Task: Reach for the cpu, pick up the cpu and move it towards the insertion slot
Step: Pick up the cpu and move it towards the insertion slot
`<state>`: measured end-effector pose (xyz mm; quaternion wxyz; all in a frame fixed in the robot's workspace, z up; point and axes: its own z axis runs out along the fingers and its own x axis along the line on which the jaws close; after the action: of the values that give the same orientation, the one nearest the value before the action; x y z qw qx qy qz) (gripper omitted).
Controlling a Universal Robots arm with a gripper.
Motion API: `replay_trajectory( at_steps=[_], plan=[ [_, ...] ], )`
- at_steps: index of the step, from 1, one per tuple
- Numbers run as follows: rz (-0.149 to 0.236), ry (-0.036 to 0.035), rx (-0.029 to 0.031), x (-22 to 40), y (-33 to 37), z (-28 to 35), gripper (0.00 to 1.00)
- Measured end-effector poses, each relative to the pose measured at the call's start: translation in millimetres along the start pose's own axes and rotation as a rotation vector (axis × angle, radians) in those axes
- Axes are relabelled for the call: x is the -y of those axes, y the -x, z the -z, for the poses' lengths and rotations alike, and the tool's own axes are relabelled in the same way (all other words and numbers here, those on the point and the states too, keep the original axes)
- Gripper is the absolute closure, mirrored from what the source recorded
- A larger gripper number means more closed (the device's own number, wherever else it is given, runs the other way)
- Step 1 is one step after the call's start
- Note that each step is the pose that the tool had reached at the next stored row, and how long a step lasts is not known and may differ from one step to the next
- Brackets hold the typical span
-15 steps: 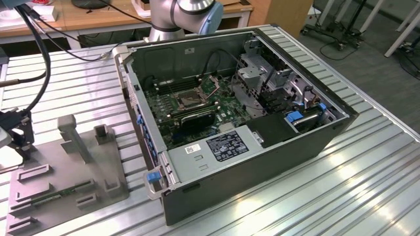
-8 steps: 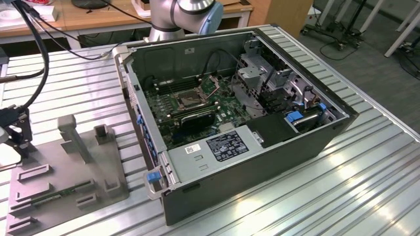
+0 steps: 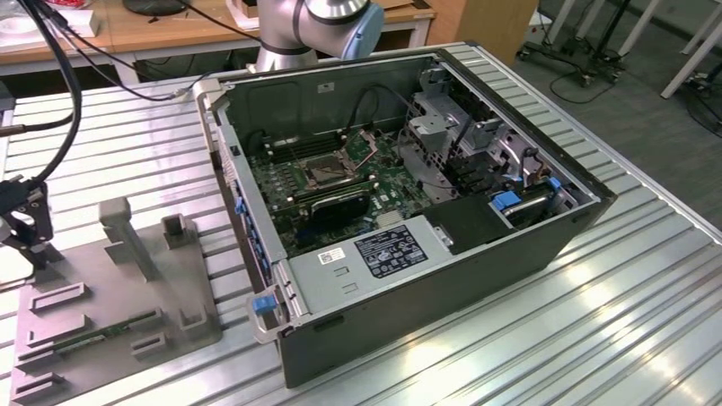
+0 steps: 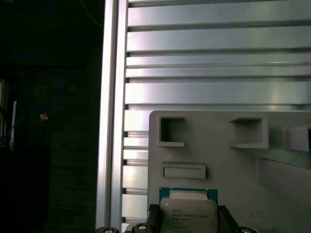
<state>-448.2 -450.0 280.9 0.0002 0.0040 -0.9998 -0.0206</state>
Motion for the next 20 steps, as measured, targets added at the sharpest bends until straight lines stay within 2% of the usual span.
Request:
replay_trajectory(
  at_steps=[20],
  plan=[
    [0.000, -0.0001, -0.0002, -0.2, 0.9, 4.5, 0.45]
  ],
)
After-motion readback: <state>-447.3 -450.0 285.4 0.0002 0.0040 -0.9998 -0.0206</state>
